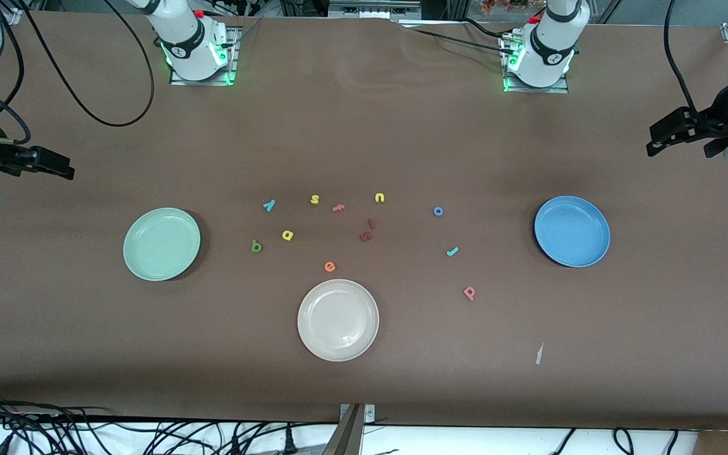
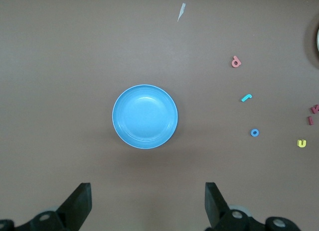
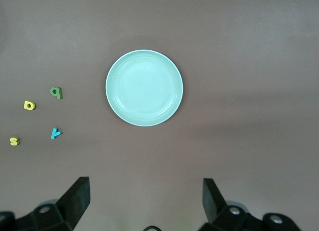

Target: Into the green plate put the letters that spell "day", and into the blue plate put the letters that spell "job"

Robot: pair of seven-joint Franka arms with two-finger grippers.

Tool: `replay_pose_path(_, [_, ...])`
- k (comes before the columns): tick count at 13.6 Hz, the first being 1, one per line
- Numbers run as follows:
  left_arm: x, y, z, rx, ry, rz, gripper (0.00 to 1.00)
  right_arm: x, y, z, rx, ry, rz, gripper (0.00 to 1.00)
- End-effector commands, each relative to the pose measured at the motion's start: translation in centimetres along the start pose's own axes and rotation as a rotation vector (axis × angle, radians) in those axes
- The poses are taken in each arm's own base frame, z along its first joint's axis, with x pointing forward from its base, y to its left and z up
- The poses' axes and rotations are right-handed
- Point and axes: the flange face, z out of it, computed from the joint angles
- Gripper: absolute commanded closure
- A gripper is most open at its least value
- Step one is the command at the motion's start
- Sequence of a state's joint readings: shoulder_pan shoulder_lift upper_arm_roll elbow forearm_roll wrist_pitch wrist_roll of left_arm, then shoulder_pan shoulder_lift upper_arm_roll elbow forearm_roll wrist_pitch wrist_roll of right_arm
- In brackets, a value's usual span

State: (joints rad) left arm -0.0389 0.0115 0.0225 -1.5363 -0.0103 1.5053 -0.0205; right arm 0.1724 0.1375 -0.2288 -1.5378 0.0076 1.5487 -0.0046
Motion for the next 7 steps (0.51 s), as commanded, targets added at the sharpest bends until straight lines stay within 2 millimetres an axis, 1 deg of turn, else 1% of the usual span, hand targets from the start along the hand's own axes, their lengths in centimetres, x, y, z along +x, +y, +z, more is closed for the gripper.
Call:
replay_pose_path(1, [0.17, 0.03, -0.66, -0.020, -0.005, -0.009, 0.00, -0.29, 0.08, -0.19, 0.002, 0.001, -0.003, 0.00])
replay_pose_path(7, [0.17, 0.11, -0.73, -0.020, -0.004, -0.008, 0.00, -0.30, 0.08, -0.18, 0.002, -0.001, -0.006, 0.00])
